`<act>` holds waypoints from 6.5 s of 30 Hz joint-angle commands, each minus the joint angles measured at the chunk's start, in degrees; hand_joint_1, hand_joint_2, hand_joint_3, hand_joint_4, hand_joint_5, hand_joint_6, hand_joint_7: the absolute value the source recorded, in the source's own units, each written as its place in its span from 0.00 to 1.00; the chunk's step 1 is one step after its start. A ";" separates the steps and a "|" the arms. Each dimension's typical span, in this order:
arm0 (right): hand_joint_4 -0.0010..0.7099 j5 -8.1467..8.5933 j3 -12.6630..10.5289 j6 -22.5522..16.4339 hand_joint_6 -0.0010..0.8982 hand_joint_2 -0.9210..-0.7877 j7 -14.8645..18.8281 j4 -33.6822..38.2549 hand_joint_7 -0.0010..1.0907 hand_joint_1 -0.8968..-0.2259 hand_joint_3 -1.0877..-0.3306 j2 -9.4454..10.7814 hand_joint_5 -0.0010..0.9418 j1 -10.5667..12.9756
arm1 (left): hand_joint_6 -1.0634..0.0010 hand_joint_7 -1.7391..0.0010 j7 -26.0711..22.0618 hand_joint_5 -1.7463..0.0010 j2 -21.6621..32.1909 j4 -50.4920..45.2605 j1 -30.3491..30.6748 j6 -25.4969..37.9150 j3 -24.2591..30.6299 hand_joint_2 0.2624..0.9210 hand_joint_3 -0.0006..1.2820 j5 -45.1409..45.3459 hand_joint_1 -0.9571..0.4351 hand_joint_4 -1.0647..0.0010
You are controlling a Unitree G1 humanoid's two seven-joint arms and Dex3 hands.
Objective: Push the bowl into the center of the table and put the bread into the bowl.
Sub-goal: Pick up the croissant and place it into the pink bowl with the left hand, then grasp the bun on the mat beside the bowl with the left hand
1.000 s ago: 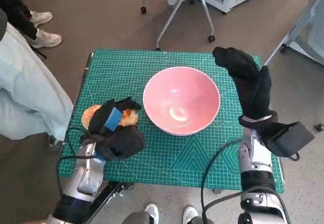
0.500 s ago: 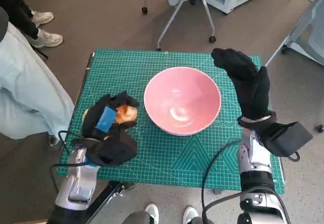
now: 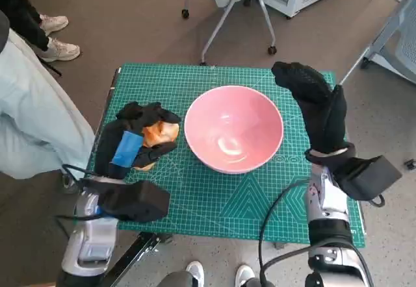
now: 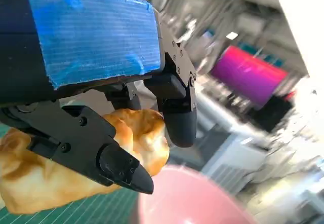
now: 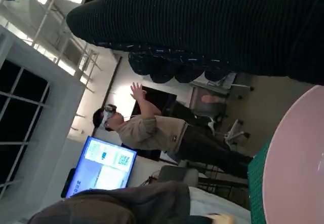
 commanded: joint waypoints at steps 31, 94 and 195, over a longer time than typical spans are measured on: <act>0.28 0.19 -1.31 0.29 0.12 0.00 -0.29 -0.87 0.45 0.33 0.44 -0.04 0.00 2.24 | 0.27 0.49 -1.50 0.42 -7.10 16.74 -30.32 -2.17 -12.20 0.93 0.00 6.62 0.69 0.14; 0.28 0.40 -1.91 0.46 0.12 0.00 -1.79 -3.14 0.45 0.35 0.44 0.46 0.00 4.14 | 0.67 0.99 -28.21 0.99 5.84 29.29 -28.24 -16.81 -3.48 0.91 0.00 -19.63 0.46 0.86; 0.26 3.39 -3.54 1.97 0.08 0.00 3.40 -3.22 0.47 0.36 0.41 -1.78 0.00 4.74 | 0.36 0.37 -28.34 0.34 25.98 30.15 -15.25 -5.35 -10.17 0.94 0.08 2.58 0.69 0.32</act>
